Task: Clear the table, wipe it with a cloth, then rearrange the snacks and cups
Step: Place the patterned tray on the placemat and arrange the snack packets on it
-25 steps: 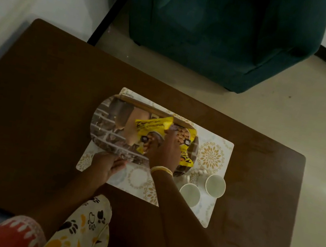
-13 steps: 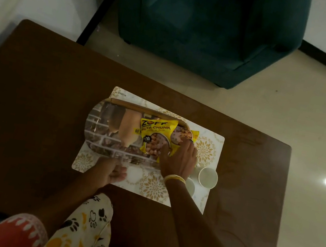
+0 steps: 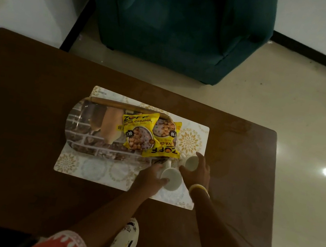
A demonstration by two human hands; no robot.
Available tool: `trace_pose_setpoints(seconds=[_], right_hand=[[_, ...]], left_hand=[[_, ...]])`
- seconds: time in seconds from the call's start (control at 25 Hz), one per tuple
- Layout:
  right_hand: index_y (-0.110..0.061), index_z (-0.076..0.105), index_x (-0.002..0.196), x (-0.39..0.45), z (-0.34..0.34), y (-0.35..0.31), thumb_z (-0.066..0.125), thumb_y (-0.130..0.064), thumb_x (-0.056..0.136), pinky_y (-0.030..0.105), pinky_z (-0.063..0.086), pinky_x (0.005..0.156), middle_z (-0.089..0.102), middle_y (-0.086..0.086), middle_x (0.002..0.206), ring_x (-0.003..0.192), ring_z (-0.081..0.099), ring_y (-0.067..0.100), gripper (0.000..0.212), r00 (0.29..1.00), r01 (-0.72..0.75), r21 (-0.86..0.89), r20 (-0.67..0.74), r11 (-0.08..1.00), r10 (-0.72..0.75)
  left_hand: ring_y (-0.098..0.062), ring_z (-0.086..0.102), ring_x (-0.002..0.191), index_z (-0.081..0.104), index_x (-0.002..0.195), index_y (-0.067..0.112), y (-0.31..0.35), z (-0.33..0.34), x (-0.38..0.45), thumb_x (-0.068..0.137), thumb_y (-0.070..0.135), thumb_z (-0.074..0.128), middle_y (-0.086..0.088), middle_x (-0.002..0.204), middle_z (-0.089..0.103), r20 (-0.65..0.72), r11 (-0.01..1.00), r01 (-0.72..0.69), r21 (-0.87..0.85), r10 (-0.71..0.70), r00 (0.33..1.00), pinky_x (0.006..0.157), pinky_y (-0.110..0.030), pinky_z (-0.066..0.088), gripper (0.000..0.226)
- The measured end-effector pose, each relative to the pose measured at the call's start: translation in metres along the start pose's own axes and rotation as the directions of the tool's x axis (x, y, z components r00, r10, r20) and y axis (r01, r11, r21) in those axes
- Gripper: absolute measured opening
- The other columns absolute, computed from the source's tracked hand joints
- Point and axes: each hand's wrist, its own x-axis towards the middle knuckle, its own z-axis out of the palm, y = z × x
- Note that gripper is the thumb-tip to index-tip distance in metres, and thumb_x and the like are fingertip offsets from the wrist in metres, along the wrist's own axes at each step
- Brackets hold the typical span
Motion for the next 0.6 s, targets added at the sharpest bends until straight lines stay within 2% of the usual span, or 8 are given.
trace_pose_setpoints(seconds=[0.08,0.2,0.32,0.44,0.6], right_hand=[[-0.022,0.047,0.129,0.0,0.001,0.0,0.077,-0.022,0.071,0.038,0.045,0.088,0.052,0.011,0.122,0.11,0.054,0.033,0.066,0.999,0.008,0.02,-0.044,1.0,-0.007],[-0.022,0.05,0.119,-0.008,0.001,0.003,0.08,-0.024,0.067,0.037,0.049,0.084,0.057,0.009,0.113,0.104,0.057,0.029,0.06,0.988,-0.082,0.159,-0.12,0.984,0.101],[-0.027,0.051,0.115,-0.028,-0.003,0.01,0.081,-0.026,0.064,0.039,0.053,0.084,0.06,0.007,0.109,0.102,0.06,0.029,0.06,0.969,-0.143,0.303,-0.151,0.942,0.196],[-0.03,0.051,0.116,-0.052,-0.007,-0.006,0.08,-0.029,0.063,0.041,0.054,0.085,0.061,0.003,0.111,0.101,0.061,0.025,0.06,0.984,-0.031,0.28,-0.157,0.96,0.078],[-0.031,0.047,0.119,-0.083,0.003,-0.067,0.075,-0.047,0.067,0.036,0.049,0.079,0.057,-0.002,0.109,0.094,0.058,0.019,0.061,0.977,0.18,0.079,-0.125,0.98,-0.17]], left_hand=[[-0.026,0.059,0.115,0.049,0.137,0.022,-0.005,0.012,-0.002,0.087,0.025,0.065,-0.005,0.128,0.062,-0.091,0.998,-0.048,0.043,0.052,0.994,0.09,-0.034,0.048,0.053],[-0.027,0.064,0.106,0.056,0.131,0.014,-0.007,0.02,-0.007,0.088,0.015,0.058,-0.01,0.12,0.067,-0.217,0.999,-0.036,0.011,0.038,0.975,0.089,-0.037,0.052,0.043],[-0.025,0.066,0.101,0.061,0.126,0.009,-0.007,0.014,-0.022,0.086,0.011,0.057,-0.013,0.115,0.069,-0.314,0.999,-0.05,-0.019,0.041,0.949,0.079,-0.03,0.053,0.04],[-0.022,0.067,0.088,0.061,0.126,0.006,-0.005,-0.016,-0.042,0.087,0.01,0.059,-0.014,0.108,0.071,-0.375,0.997,-0.066,-0.035,0.048,0.926,0.062,-0.018,0.045,0.039],[-0.026,0.067,0.088,0.062,0.123,0.004,-0.015,-0.081,-0.057,0.088,0.01,0.059,-0.018,0.106,0.07,-0.472,0.998,-0.054,-0.033,0.032,0.881,0.069,-0.027,0.049,0.036]])
